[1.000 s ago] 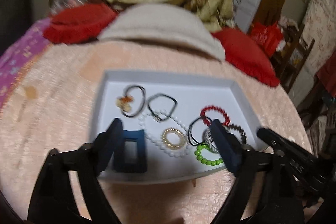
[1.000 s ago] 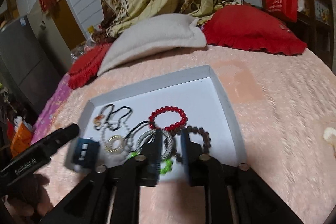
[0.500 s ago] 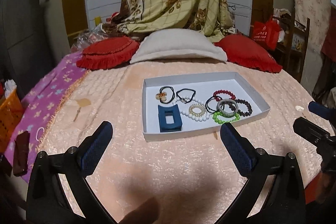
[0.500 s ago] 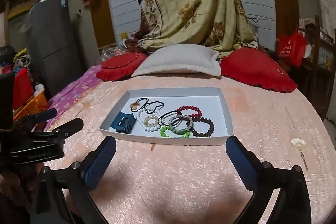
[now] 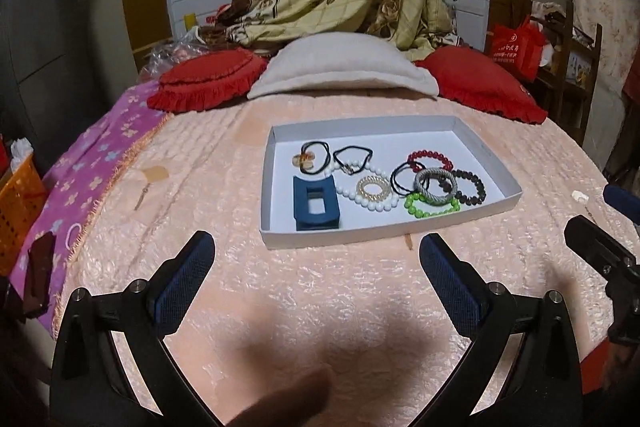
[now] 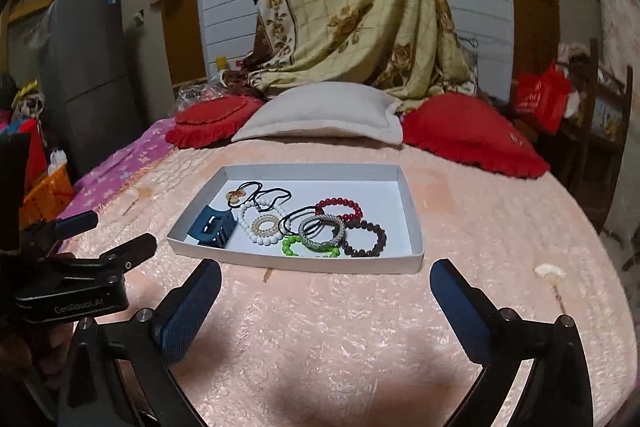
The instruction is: Organize jewelry
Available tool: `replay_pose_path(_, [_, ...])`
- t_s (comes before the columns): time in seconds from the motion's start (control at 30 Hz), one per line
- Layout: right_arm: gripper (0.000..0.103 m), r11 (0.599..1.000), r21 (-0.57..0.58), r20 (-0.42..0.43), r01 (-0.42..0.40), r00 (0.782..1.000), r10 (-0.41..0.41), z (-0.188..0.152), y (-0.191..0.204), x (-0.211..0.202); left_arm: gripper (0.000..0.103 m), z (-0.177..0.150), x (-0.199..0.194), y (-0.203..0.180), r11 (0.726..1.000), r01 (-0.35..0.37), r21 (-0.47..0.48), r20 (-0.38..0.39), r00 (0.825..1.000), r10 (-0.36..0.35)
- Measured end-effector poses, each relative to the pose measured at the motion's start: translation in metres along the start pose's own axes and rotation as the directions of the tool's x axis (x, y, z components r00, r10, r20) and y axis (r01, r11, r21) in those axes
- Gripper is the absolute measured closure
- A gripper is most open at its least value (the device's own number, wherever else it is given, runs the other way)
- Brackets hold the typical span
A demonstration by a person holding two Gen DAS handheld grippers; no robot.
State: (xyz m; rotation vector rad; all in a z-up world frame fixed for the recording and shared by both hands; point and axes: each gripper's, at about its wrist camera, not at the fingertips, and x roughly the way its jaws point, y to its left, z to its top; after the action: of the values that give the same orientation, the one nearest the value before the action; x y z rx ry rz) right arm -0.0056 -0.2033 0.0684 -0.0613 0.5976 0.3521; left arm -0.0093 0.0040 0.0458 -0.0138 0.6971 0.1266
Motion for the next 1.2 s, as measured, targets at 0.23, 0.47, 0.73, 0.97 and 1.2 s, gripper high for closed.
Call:
replay_pose_path(0.23, [0.000, 0.996, -0.067, 0.012, 0.057, 0.998, -0.056, 0.000, 0.011, 0.000, 0.000, -0.003, 0.008, 0.000, 0.999, 0.039, -0.007, -0.049, 0.998, -0.039])
replay_pose_path(0.47, [0.000, 1.000, 0.009, -0.111, -0.014, 0.994, 0.015, -0.007, 0.006, 0.019, 0.000, -0.010, 0.015, -0.011, 0.998, 0.057, 0.023, -0.104, 0.993, -0.054])
replay_pose_path(0.73, [0.001, 0.995, 0.097, -0.135, 0.036, 0.991, -0.022, -0.010, -0.012, 0.019, 0.000, -0.011, 0.012, -0.011, 0.999, 0.020, 0.026, -0.077, 0.997, -0.018])
replay_pose_path(0.97, [0.001, 0.994, 0.092, -0.164, 0.052, 0.986, -0.036, -0.014, -0.015, 0.023, 0.000, -0.009, 0.012, -0.005, 1.000, 0.002, 0.008, -0.073, 0.997, -0.001])
replay_pose_path(1.2, [0.001, 0.995, 0.071, -0.213, 0.073, 0.975, -0.057, -0.019, -0.013, 0.034, 0.000, -0.010, 0.012, -0.003, 1.000, 0.003, 0.004, -0.079, 0.997, -0.002])
